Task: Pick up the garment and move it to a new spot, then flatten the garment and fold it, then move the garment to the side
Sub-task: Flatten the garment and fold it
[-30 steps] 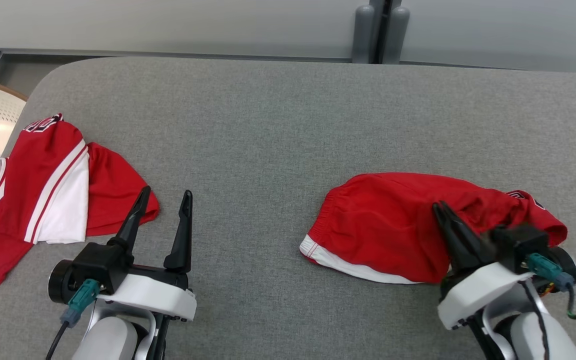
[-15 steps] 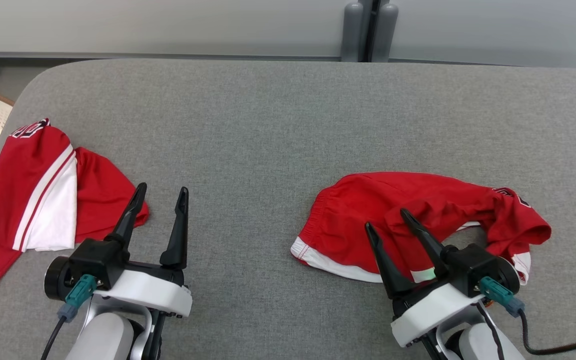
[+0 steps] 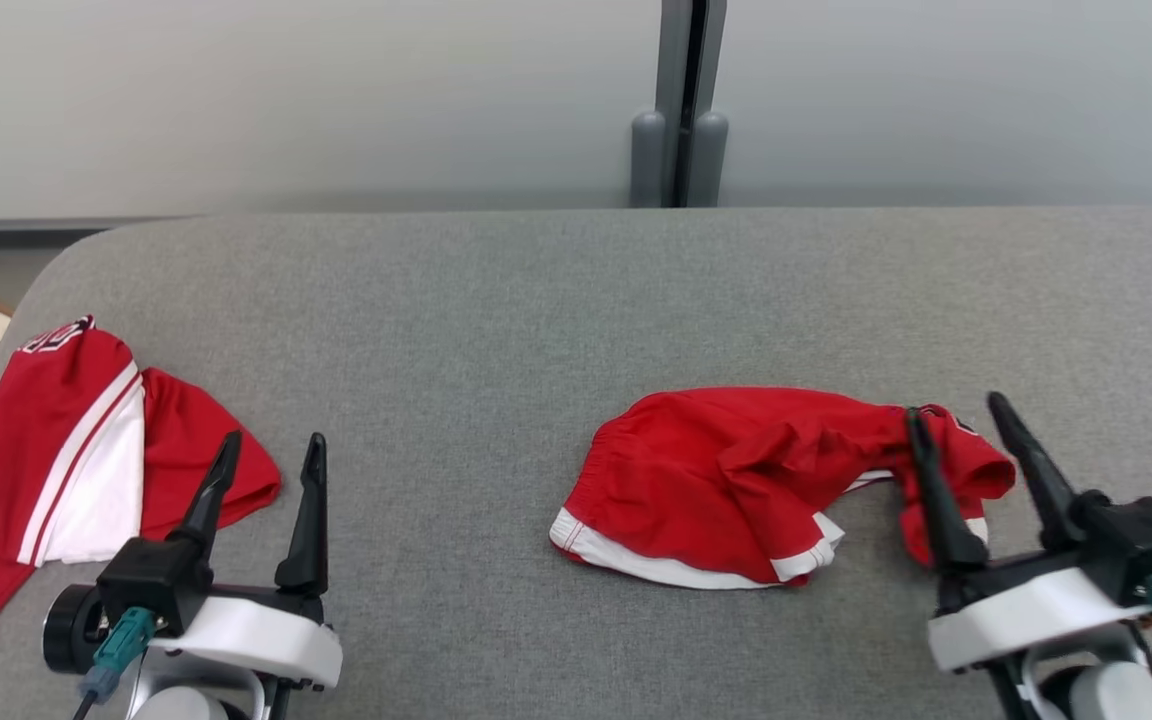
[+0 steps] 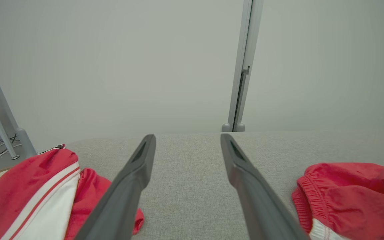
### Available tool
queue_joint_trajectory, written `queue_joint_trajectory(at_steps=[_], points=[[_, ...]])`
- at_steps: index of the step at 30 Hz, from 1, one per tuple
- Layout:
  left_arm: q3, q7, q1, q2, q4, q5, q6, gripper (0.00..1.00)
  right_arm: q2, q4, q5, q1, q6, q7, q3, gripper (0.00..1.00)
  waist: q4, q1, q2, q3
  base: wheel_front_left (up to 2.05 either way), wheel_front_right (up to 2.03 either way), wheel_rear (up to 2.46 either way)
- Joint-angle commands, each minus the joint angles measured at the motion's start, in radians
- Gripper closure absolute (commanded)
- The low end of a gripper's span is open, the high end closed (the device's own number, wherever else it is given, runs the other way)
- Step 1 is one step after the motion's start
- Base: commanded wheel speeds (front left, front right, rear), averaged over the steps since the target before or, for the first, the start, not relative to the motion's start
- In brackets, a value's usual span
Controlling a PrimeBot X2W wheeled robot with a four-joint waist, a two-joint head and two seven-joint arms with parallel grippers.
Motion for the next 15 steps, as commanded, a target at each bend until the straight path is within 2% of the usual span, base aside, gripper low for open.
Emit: queue_joint_trajectory(at_steps=[1, 8, 15], points=[[0.006, -0.002, 0.018, 0.011, -0.006, -0.005, 0.005, 0.00, -0.013, -0.008, -0.012, 0.022, 0.000, 0.011, -0.024, 0.00, -0.014, 0.0000, 0.0000, -0.024, 0.00, 0.00, 0.00], [0.001, 0.013, 0.064, 0.030, -0.026, -0.005, 0.013, 0.00, -0.018, -0.036, -0.010, 0.105, 0.000, 0.052, -0.098, 0.00, -0.030, 0.0000, 0.0000, -0.066, 0.00, 0.00, 0.00], [0.006, 0.030, 0.097, 0.042, -0.056, -0.014, 0.027, 0.00, 0.002, -0.079, -0.007, 0.170, 0.000, 0.080, -0.115, 0.00, -0.041, 0.0000, 0.0000, -0.077, 0.00, 0.00, 0.00]])
